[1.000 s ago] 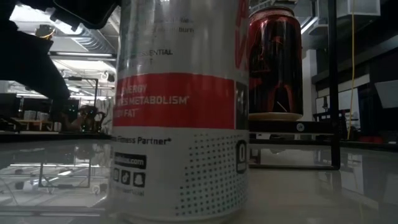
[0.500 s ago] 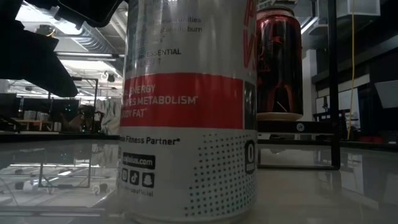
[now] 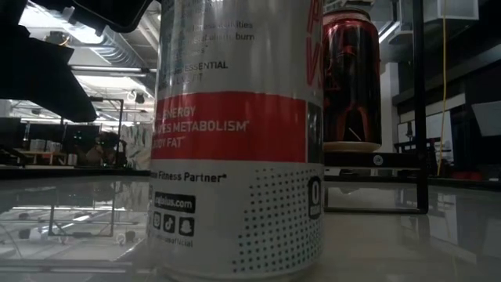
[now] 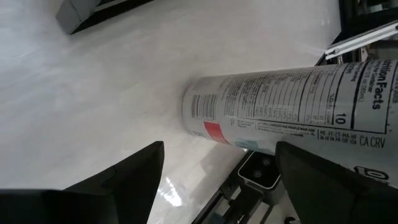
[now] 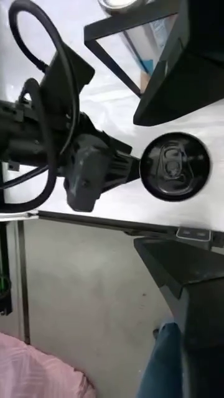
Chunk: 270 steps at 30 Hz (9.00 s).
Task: Place canned beverage on shelf
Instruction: Put the white pink soda can on the shelf aligned with the other white pink soda can
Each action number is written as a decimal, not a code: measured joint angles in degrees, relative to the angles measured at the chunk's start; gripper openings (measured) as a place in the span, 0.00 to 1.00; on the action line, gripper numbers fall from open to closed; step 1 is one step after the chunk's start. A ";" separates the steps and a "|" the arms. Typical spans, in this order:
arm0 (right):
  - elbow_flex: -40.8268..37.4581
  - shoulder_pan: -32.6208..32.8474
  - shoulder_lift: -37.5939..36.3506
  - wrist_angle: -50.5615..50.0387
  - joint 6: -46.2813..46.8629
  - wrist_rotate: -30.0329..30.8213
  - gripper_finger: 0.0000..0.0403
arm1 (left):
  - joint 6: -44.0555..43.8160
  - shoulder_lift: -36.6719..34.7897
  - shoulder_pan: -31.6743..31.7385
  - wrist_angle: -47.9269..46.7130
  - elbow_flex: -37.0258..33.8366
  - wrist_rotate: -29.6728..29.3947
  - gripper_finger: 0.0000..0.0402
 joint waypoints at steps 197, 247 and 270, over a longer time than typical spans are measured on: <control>7.76 -40.65 -18.15 -35.88 -32.91 -10.93 0.62 | 66.41 -51.54 24.70 -15.72 0.02 -9.07 0.76; -41.62 -45.75 -29.46 8.69 -32.98 -20.85 0.62 | 65.78 -51.49 24.69 -16.83 0.02 -10.29 0.76; -41.51 -45.72 -27.25 8.64 -33.31 -20.32 0.78 | 65.82 -51.49 24.68 -17.50 0.02 -10.27 0.76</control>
